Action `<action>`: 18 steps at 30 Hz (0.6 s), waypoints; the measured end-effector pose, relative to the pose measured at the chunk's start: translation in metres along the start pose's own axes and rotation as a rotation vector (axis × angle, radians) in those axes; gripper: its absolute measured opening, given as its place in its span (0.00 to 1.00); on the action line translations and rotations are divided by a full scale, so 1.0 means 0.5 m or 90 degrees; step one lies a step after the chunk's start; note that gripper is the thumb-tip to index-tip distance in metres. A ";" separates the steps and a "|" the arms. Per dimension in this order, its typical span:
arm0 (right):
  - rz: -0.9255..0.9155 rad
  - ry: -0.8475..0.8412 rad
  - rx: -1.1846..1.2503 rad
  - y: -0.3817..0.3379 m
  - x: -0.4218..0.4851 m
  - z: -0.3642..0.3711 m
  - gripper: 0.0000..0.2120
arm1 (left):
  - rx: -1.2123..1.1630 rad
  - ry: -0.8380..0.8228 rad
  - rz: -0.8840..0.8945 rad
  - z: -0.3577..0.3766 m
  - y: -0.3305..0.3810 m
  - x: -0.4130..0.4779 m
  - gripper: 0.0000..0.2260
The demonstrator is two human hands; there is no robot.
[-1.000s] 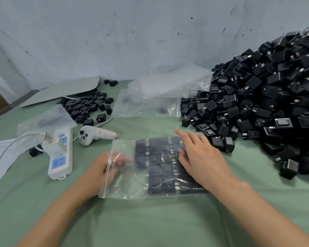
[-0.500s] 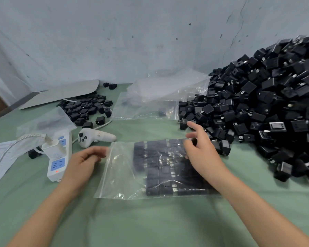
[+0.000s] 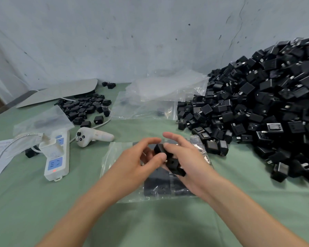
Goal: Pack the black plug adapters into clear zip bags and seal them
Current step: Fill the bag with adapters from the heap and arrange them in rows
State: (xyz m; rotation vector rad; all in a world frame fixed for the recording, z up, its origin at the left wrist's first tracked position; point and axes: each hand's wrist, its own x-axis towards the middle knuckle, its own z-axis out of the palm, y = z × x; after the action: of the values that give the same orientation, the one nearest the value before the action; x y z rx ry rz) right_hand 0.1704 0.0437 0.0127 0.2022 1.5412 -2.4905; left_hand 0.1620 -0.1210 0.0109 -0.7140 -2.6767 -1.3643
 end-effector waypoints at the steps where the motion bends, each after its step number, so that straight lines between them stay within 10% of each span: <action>1: -0.016 0.001 -0.049 0.005 0.000 0.000 0.13 | 0.023 0.002 0.008 0.001 -0.003 -0.001 0.18; 18: -0.127 -0.027 -0.315 0.031 -0.006 -0.001 0.05 | -0.199 0.068 -0.123 -0.034 -0.021 -0.032 0.16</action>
State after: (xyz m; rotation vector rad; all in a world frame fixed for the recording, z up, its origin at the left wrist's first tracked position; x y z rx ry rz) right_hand 0.1769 0.0375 -0.0005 -0.0854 2.1849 -2.1320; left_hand 0.1694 -0.1453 0.0093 -0.3934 -2.5316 -1.8392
